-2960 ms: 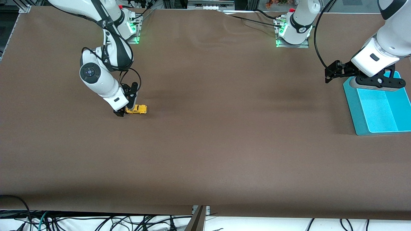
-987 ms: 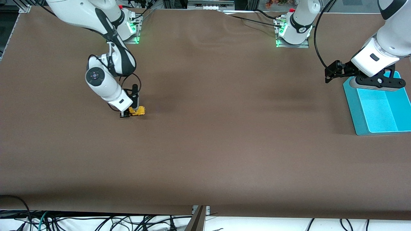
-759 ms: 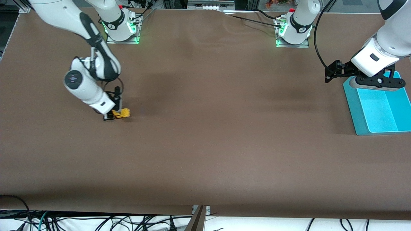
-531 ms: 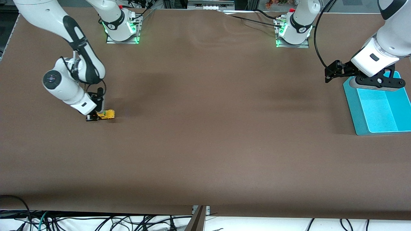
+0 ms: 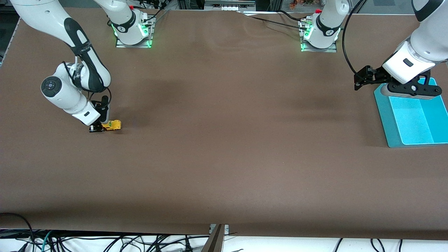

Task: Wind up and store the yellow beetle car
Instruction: 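Drag the car backward along the table with the right gripper, then release the car to roll toward the cyan bin, raise the right gripper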

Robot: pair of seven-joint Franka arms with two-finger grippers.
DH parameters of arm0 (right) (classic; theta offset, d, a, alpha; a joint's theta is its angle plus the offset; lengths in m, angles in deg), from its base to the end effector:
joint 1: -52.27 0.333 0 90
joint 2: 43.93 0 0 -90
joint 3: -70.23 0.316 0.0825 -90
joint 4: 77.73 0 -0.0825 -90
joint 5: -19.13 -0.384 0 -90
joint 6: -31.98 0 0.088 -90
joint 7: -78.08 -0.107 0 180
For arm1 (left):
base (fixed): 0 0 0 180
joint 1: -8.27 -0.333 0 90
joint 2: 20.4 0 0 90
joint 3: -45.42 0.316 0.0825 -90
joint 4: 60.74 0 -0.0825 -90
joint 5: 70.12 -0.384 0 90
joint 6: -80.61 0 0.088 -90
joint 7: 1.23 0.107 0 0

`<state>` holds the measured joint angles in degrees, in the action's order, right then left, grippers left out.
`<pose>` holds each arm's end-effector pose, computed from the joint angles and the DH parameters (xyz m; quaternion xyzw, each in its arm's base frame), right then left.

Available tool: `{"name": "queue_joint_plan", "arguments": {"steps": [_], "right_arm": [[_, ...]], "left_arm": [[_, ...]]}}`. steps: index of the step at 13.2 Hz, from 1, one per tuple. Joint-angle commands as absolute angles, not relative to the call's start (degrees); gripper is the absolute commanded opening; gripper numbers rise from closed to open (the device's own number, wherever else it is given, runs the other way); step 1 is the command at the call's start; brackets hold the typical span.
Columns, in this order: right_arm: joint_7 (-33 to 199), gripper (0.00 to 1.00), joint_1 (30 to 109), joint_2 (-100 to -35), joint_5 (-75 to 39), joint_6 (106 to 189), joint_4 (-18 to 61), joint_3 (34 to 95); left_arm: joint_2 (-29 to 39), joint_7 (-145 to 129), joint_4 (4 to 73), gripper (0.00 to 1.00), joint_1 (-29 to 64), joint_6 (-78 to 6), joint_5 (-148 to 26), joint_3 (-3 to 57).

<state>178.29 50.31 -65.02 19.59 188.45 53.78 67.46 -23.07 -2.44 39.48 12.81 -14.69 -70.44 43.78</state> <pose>0.5339 -0.0445 0.1946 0.6680 0.7433 0.0125 0.0332 0.5398 -0.0582 0.5734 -0.9988 0.0436 0.0194 0.0047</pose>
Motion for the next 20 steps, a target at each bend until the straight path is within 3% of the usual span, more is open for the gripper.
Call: {"name": "queue_joint_plan", "arguments": {"steps": [1,2,7,10,20], "right_arm": [[178.0,0.90,49.8,-65.7,19.4,188.9,53.1,68.0],[177.9,1.00,49.8,-65.0,19.3,187.9,52.7,68.0],[177.5,1.00,49.8,-64.0,19.1,172.5,43.1,68.0],[177.0,1.00,49.9,-63.4,17.6,168.5,40.0,67.9],[143.1,1.00,50.3,-60.8,17.7,149.5,27.7,68.3]], "left_arm": [[-22.4,-3.0,37.9,1.00,12.6,-13.3,-69.9,43.6],[-22.4,-3.0,37.9,1.00,12.6,-13.3,-69.9,43.6],[-22.4,-3.0,37.9,1.00,12.6,-13.3,-69.9,43.6],[-22.4,-3.0,37.9,1.00,12.6,-13.3,-69.9,43.6],[-22.4,-3.0,37.9,1.00,12.6,-13.3,-69.9,43.6]]}}
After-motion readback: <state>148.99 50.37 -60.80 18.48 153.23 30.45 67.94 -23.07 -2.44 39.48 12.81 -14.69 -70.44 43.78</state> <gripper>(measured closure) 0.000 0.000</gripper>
